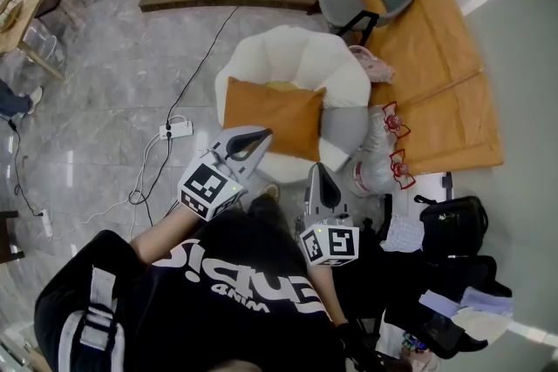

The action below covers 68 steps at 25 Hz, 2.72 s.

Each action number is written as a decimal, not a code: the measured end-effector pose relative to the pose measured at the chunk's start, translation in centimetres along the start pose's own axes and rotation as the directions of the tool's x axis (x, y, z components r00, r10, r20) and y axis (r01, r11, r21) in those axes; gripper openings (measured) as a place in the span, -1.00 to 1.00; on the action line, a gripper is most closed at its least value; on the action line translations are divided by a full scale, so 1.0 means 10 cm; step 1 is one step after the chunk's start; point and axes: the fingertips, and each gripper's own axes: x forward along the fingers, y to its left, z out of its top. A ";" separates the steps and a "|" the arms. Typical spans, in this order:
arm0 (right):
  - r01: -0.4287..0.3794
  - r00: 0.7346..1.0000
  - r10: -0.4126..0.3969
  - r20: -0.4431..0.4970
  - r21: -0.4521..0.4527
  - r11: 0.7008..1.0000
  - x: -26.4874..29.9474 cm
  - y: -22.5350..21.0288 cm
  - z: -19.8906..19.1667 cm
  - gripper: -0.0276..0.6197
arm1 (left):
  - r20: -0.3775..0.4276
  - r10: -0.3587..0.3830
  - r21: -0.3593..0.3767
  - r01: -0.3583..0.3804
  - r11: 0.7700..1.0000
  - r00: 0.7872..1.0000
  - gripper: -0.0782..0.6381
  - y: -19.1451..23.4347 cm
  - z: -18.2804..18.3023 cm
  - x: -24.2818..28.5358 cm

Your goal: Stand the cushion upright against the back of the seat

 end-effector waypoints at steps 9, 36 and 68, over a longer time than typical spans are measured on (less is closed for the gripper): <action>-0.024 1.000 0.024 0.004 -0.010 1.000 0.27 -0.67 0.15 -0.85 | 0.019 0.026 -0.002 -0.026 1.000 0.999 -0.76 0.04 0.14 0.73; -0.033 0.999 0.033 -0.010 0.023 0.999 1.06 -1.19 0.24 -0.85 | -0.035 0.018 0.009 -0.018 1.000 0.999 -0.76 0.47 0.21 1.57; 0.105 0.975 -0.075 -0.209 0.140 0.985 2.04 -1.81 -1.22 -0.85 | -0.219 -0.043 -0.028 0.038 0.999 0.975 -0.76 1.34 -1.25 2.45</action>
